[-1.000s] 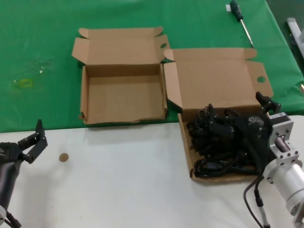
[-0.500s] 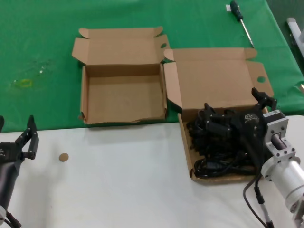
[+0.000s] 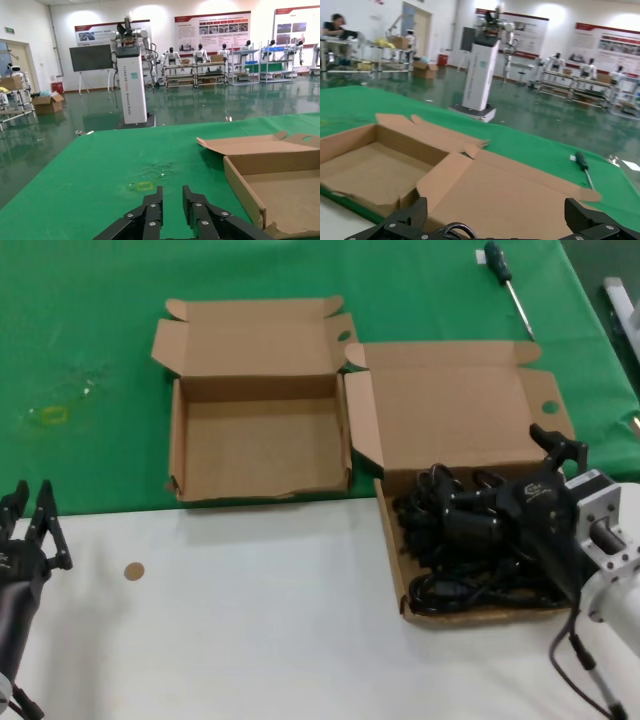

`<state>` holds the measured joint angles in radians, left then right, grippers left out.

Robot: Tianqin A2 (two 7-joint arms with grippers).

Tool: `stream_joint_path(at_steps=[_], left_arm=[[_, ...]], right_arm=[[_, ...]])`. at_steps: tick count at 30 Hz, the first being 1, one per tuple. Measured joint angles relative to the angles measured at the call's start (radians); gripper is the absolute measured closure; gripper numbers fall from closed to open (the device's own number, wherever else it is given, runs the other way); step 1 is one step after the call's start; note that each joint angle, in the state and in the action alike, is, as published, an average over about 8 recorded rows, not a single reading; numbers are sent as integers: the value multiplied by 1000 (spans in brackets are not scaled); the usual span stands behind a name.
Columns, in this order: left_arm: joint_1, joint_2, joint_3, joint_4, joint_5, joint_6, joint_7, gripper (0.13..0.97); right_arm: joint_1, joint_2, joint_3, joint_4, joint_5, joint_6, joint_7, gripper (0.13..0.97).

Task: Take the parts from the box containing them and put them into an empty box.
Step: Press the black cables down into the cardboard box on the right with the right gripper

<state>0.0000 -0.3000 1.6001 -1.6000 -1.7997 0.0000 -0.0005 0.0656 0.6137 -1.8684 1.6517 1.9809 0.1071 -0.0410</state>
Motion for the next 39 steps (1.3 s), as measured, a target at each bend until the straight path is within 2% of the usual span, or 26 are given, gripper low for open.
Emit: stream_joint_path(at_steps=[5,9,17,32,39], left_arm=[[0,0,0,0,0,0,0,882],[0,0,0,0,0,0,0,882],[0,0,0,0,0,0,0,941],[0,0,0,0,0,0,0,945],[0,0,0,0,0,0,0,945]], right_arm=[[-8,77,6,23,-16,-55,0,129],[-17,124,33,30,-50,-111,-5,129],[-27,212,86,31,-98,-228,6,129],[3,380,172,12,-113,-537,9,129],[68,447,167,6,-138,-684,-13,129]])
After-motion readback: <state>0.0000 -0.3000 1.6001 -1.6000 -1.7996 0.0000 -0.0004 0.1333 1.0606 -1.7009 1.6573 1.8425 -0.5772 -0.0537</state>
